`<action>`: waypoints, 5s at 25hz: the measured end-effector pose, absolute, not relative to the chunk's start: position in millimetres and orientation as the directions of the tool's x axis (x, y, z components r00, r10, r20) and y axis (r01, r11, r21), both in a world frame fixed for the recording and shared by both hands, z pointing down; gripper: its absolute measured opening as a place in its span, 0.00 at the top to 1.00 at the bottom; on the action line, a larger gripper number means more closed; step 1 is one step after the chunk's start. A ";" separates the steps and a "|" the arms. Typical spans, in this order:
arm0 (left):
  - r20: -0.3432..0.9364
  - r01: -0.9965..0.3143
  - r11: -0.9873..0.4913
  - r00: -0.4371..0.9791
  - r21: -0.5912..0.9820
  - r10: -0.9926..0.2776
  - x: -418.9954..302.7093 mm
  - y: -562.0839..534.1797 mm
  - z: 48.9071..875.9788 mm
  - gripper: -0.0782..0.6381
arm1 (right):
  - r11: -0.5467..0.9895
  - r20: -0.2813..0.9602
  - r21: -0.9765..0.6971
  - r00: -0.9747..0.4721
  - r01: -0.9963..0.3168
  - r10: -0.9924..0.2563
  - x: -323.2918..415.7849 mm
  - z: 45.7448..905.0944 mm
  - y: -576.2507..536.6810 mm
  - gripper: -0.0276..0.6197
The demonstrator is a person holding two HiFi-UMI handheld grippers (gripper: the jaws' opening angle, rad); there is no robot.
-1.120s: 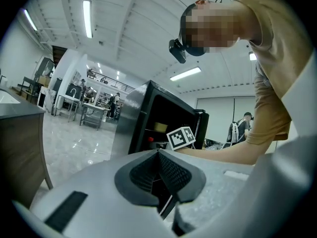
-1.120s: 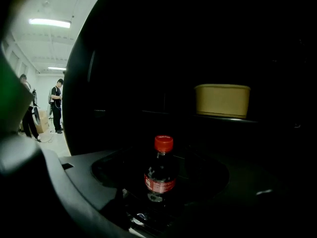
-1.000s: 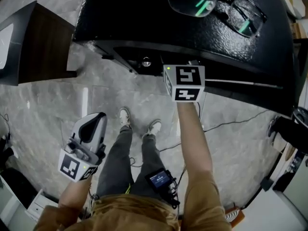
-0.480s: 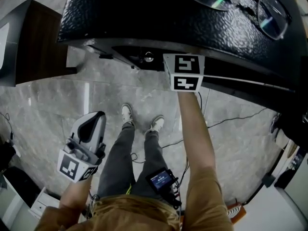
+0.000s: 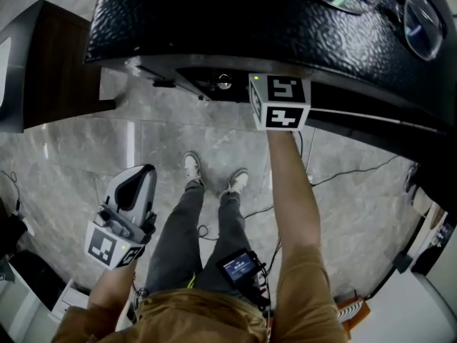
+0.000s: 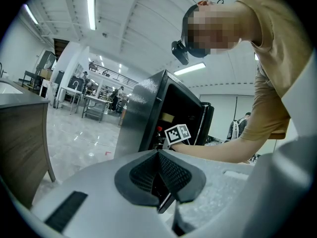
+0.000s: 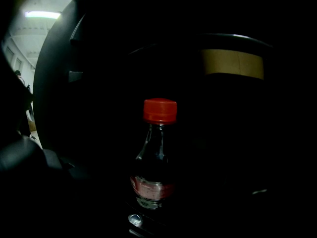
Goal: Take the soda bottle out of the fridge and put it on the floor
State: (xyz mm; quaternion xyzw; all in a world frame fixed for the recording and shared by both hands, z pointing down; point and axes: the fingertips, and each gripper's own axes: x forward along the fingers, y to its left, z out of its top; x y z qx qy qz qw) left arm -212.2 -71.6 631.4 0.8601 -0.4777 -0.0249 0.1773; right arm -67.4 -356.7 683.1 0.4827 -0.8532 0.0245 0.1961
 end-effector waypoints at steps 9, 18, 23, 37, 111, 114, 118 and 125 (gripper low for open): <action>0.116 -0.788 -0.520 0.581 0.330 -0.806 -208.6 -76.5 631.2 0.89 | 0.522 0.326 0.149 -0.457 -0.840 -0.828 -56.4 664.5 -333.0 0.49; 0.109 -0.754 -0.573 0.631 0.322 -0.768 -185.0 -81.0 634.9 0.89 | 0.545 0.306 0.146 -0.486 -0.825 -0.818 -39.6 644.3 -282.9 0.49; 0.113 -0.741 -0.599 0.652 0.305 -0.749 -169.0 -87.5 636.0 0.89 | 0.547 0.271 0.151 -0.498 -0.823 -0.824 -26.3 641.6 -259.9 0.49; 0.122 -0.711 -0.639 0.691 0.294 -0.713 -125.5 -101.9 673.0 0.89 | 0.615 0.380 0.179 -0.523 -0.768 -0.763 -1.2 706.4 -198.5 0.49; 0.263 -0.600 -0.797 0.783 0.074 -0.564 -48.8 -113.6 817.9 0.89 | 0.907 0.548 -0.001 -0.759 -0.422 -0.352 -23.6 901.5 -96.5 0.49; 0.282 -0.613 -0.785 0.772 0.092 -0.570 -49.2 -111.4 831.6 0.89 | 0.896 0.558 -0.001 -0.744 -0.443 -0.367 -24.2 917.6 -94.6 0.49; 0.309 -0.631 -0.770 0.754 0.097 -0.579 -52.1 -105.8 843.9 0.89 | 0.868 0.554 -0.002 -0.723 -0.496 -0.412 -22.7 929.5 -98.1 0.49; 0.324 -0.664 -0.741 0.725 0.098 -0.608 -57.2 -102.2 848.5 0.89 | 0.854 0.551 0.009 -0.710 -0.521 -0.439 -28.3 938.8 -105.1 0.49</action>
